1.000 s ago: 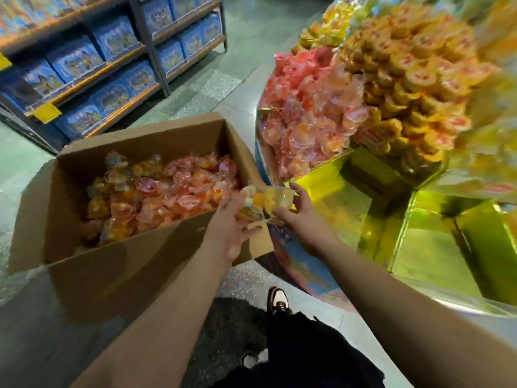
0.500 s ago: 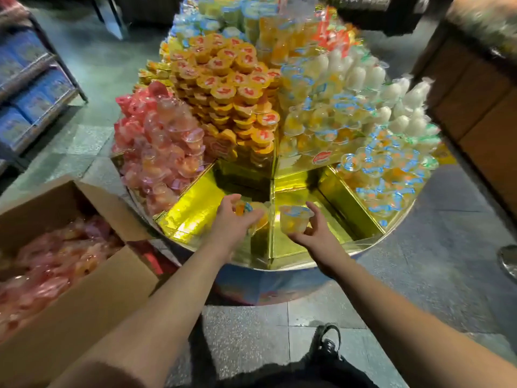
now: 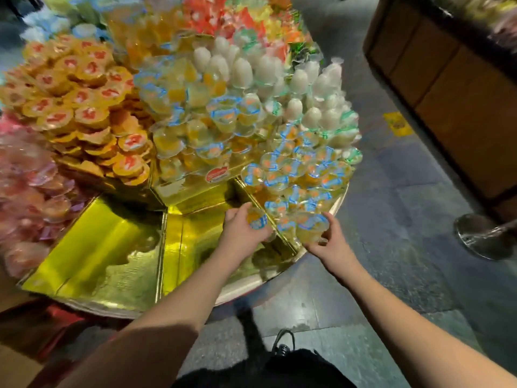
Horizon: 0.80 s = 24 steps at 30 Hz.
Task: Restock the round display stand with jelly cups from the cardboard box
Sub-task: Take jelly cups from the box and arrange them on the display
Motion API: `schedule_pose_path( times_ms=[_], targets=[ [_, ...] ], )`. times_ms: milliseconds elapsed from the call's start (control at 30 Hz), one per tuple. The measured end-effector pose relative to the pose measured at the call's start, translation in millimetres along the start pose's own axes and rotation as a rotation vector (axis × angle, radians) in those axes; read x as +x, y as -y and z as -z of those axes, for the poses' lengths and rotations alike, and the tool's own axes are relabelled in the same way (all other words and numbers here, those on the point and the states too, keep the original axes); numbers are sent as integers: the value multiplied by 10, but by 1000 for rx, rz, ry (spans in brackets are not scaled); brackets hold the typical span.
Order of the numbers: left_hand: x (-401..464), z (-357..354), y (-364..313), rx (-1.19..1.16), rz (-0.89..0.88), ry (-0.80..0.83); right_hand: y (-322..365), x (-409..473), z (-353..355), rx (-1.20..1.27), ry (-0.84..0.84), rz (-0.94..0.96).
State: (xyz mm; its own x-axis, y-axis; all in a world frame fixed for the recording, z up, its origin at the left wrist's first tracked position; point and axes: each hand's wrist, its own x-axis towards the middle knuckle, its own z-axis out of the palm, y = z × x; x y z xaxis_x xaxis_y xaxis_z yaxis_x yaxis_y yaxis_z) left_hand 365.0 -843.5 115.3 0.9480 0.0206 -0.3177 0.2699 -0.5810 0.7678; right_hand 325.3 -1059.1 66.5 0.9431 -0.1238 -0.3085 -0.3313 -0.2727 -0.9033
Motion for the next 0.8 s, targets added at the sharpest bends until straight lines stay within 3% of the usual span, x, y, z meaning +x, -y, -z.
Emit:
schedule_pose_path(
  times_ms=[267, 800],
  targets=[
    [705, -624, -375, 217, 2, -64, 39, 896, 423, -65, -87, 25],
    [1154, -1021, -199, 256, -82, -131, -97, 1627, -26, -353, -139, 124]
  ],
)
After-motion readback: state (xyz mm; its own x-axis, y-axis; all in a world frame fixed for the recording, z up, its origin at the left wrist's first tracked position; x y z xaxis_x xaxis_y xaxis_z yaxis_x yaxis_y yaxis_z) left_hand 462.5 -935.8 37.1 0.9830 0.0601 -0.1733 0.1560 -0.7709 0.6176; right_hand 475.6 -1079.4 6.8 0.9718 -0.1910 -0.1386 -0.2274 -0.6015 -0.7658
